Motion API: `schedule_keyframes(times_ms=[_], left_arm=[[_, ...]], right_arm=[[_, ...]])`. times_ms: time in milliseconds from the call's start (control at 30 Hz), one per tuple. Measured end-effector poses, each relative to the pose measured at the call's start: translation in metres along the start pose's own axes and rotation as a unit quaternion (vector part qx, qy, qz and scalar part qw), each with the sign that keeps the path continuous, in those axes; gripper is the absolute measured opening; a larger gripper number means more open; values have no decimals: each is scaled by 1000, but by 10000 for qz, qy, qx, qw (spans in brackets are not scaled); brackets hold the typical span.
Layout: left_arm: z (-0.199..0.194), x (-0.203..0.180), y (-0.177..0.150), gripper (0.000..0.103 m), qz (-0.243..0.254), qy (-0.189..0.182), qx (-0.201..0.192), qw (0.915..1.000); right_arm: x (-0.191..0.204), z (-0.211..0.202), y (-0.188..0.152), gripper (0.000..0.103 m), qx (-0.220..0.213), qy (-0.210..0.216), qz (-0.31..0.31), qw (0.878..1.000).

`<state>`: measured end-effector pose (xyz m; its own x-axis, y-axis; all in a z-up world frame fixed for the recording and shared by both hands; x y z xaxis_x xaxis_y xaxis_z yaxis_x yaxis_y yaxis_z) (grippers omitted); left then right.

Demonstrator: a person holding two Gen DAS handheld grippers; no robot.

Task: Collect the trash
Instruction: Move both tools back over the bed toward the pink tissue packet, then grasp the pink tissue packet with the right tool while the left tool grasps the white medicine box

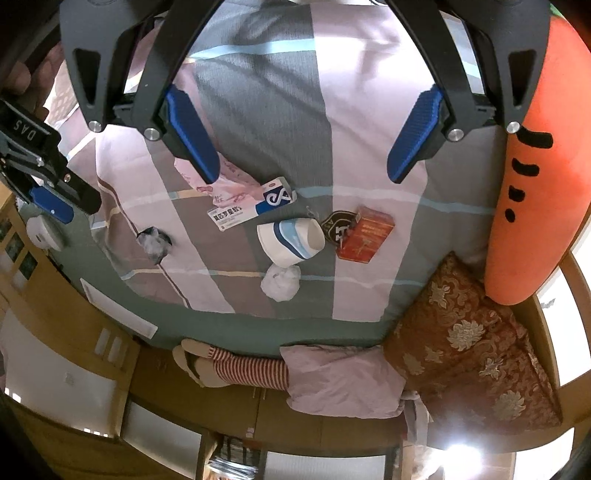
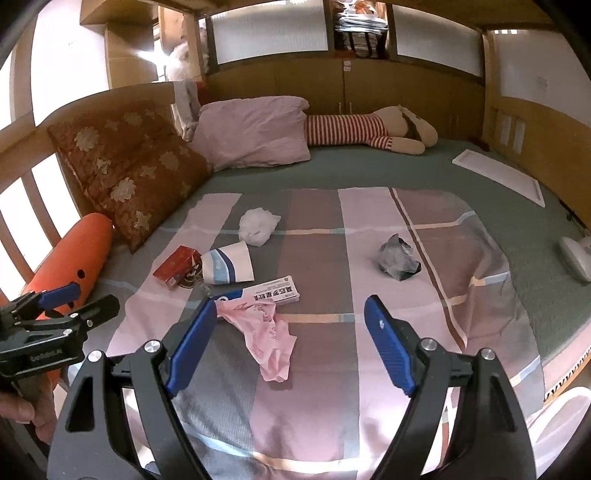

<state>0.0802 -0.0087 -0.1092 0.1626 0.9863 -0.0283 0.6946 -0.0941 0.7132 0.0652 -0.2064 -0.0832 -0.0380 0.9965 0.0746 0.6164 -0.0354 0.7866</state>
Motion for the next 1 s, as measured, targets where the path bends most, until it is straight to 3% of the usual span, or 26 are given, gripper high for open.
schedule_keyframes(times_ms=[367, 533, 700, 867, 900, 933, 1000], left_arm=[[0, 1, 0, 92, 26, 6, -9, 10000], [-2, 10, 7, 92, 178, 159, -108, 9997], [2, 16, 16, 92, 489, 219, -164, 9984], [29, 10, 19, 92, 851, 142, 75, 9962], [35, 7, 18, 92, 926, 97, 145, 9955], [41, 4, 17, 92, 1005, 55, 208, 9947], [56, -4, 14, 92, 1217, -39, 324, 9920]], right_arm=[[8, 16, -12, 81, 354, 22, -195, 9992], [31, 54, -31, 81, 1022, 155, -806, 9914], [41, 103, -49, 81, 1684, 495, -944, 9799], [38, 145, -62, 80, 2169, 698, -567, 9720], [36, 152, -66, 77, 2271, 663, -572, 9699], [35, 158, -72, 57, 2445, 606, -609, 9658], [30, 159, -75, 28, 2653, 579, -480, 9612]])
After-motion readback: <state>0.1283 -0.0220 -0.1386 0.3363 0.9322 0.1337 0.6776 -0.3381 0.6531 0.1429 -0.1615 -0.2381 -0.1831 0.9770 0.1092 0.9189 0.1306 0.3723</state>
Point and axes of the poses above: each gripper's, at about its wrist camera, not at the fingertips, and z roughly the way its jaws point, x to its left, y to its top, the point moved 9 cm from there along z, roughly the way its jaws point, and after that the axes turned 4 degrees about z, right-handed, at the moved point
